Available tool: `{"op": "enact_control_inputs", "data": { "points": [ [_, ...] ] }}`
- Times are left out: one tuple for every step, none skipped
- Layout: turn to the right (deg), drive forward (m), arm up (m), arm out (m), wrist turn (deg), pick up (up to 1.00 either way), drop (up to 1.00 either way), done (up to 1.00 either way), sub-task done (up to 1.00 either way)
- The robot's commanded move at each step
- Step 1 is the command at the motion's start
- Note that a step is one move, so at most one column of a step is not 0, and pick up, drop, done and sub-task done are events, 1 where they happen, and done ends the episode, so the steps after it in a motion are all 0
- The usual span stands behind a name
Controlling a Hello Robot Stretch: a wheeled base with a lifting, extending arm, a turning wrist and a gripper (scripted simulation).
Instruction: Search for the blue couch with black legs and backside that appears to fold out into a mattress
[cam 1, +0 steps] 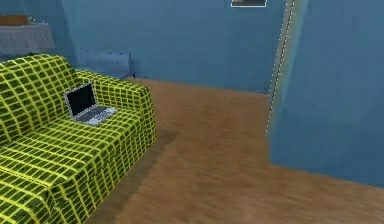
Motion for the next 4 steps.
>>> {"op": "enact_control_inputs", "data": {
  "points": [
    [0.0, 1.00, 0.00, 0.00, 0.0, 0.00, 0.00, 0.00, 0.00],
    [0.0, 0.95, 0.00, 0.00, 0.0, 0.00, 0.00, 0.00, 0.00],
    [36.0, 0.00, 0.00, 0.00, 0.0, 0.00, 0.00, 0.00, 0.00],
    [3.0, 0.00, 0.00, 0.00, 0.0, 0.00, 0.00, 0.00, 0.00]
  ]
}}
